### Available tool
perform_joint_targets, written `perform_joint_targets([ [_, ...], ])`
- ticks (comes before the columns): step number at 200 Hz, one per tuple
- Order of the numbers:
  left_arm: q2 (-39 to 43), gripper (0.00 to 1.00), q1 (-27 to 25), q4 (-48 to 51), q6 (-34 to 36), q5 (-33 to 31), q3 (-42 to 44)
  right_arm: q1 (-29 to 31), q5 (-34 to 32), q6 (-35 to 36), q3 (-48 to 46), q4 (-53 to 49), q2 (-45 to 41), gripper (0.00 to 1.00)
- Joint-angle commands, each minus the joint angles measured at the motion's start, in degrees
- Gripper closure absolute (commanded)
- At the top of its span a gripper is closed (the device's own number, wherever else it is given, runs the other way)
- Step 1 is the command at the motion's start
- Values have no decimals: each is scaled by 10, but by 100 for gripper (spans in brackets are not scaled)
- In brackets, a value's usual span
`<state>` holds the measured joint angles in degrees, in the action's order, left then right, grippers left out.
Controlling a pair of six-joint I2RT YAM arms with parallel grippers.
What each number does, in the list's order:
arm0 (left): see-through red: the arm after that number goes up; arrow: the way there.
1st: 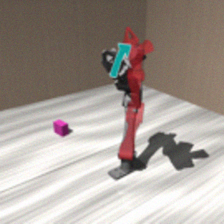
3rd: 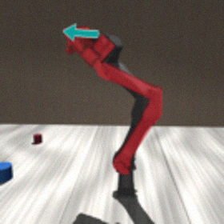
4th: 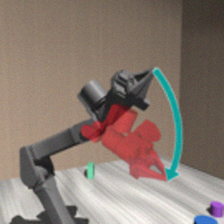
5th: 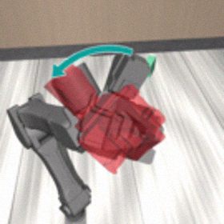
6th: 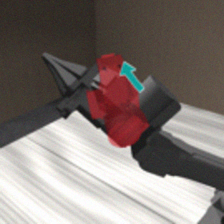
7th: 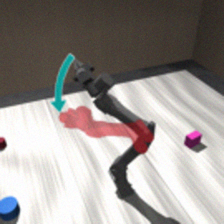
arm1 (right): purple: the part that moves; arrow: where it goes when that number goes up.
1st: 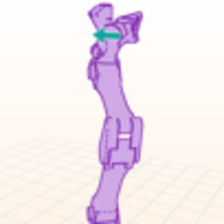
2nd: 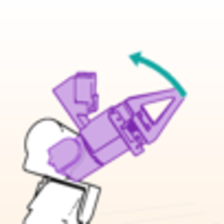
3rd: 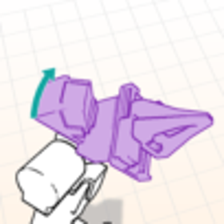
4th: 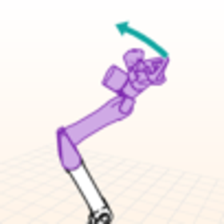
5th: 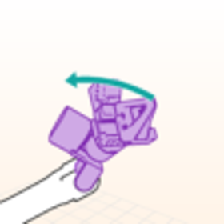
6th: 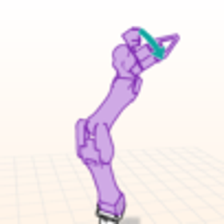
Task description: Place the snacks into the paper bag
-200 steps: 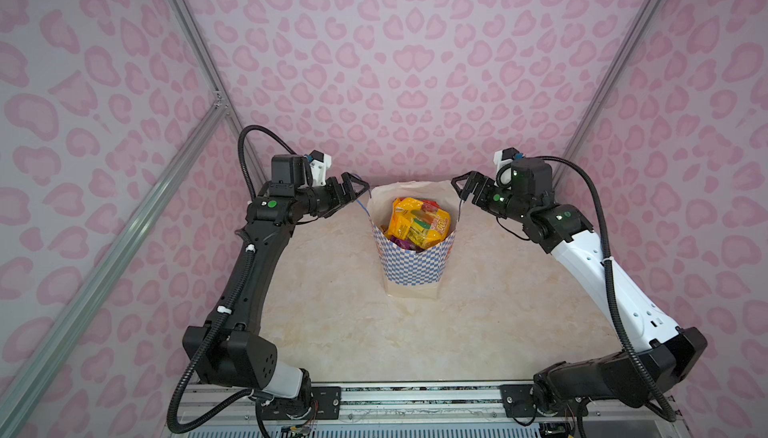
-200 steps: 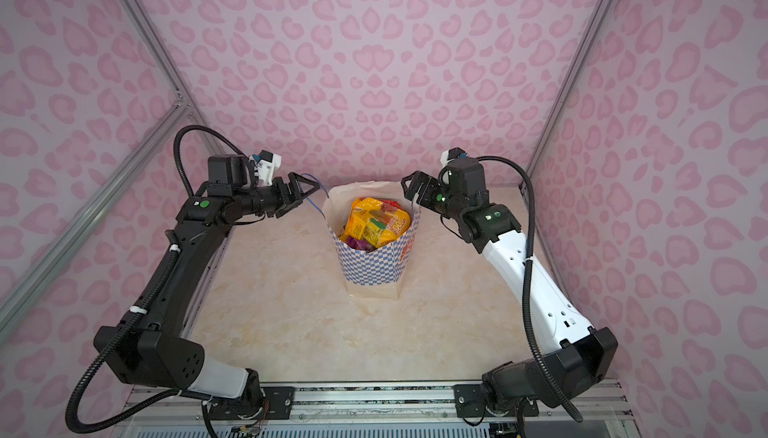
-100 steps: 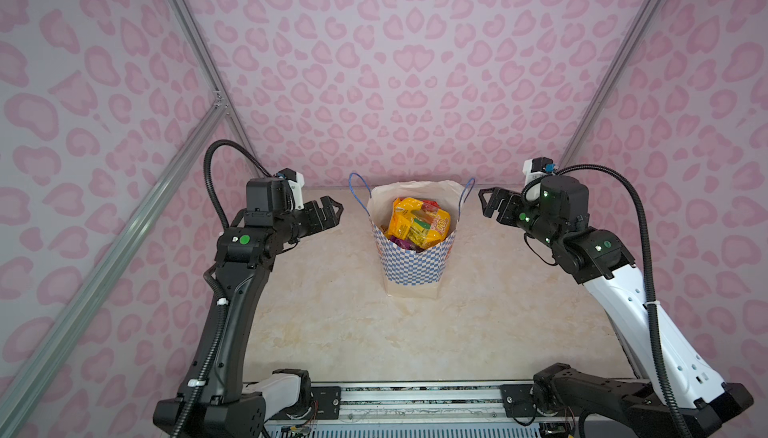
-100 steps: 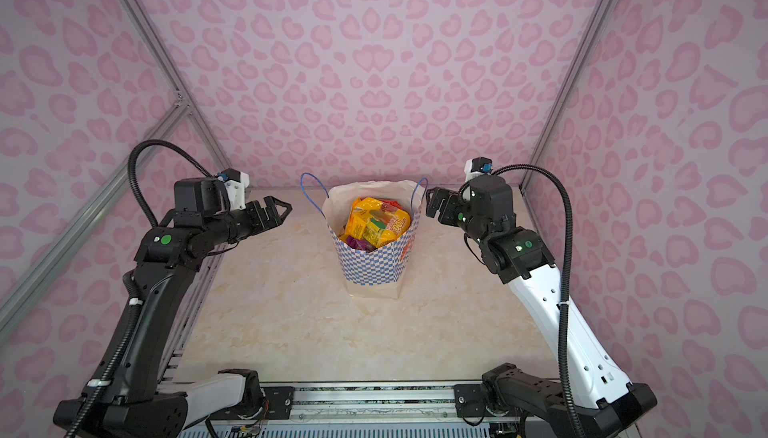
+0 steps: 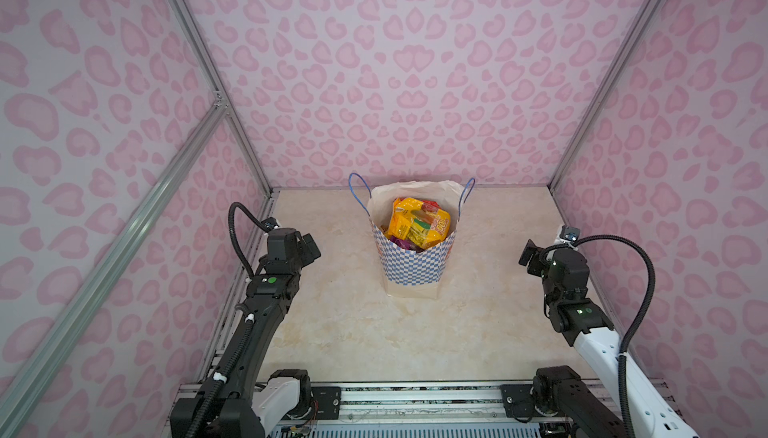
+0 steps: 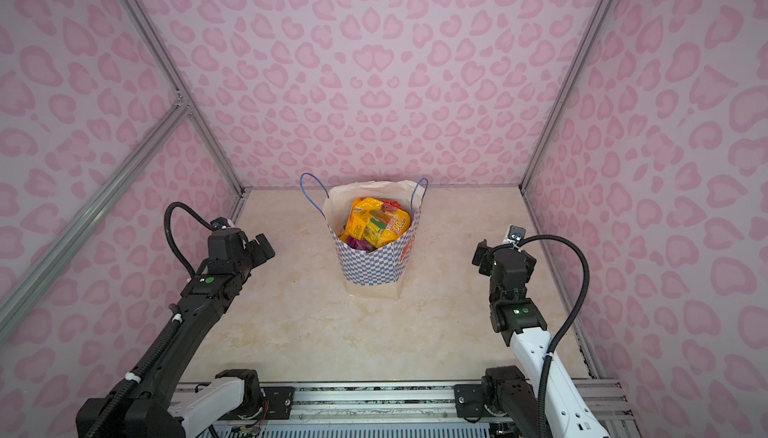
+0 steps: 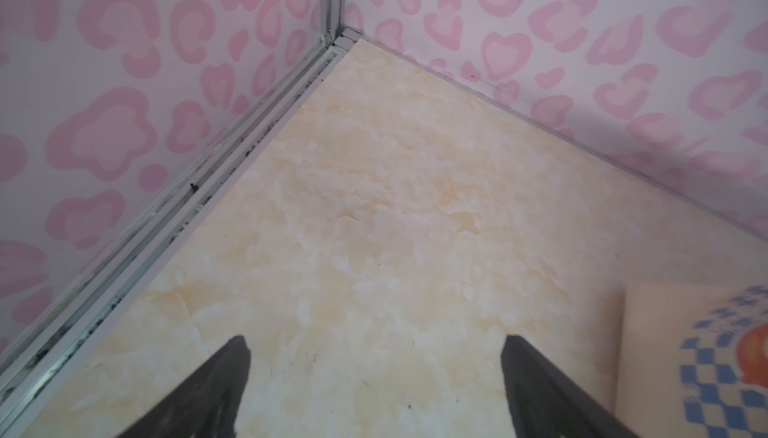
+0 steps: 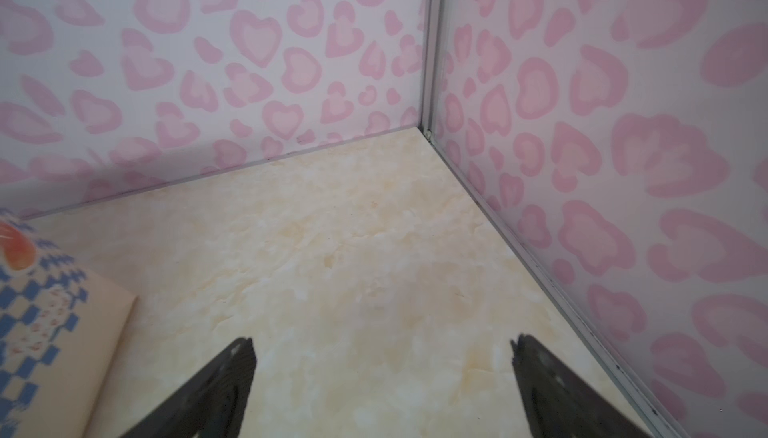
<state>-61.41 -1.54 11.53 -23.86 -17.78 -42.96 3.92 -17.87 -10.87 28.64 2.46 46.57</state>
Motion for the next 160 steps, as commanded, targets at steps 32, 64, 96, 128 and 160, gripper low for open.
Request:
perform_joint_targets([
  [32,-38,3,3,-264,58,-96,107,-17,2,39,-137,406,160,1],
  [64,-74,3,-13,-355,92,-111,134,-16,-4,77,-151,577,315,1],
  [96,-104,3,-33,-523,162,-147,188,-9,34,102,-147,683,439,1],
  [128,-127,3,-40,-607,216,-115,203,-5,53,101,-101,564,422,0],
  [160,-100,3,-64,-591,211,-145,236,-13,53,91,-100,568,427,0],
])
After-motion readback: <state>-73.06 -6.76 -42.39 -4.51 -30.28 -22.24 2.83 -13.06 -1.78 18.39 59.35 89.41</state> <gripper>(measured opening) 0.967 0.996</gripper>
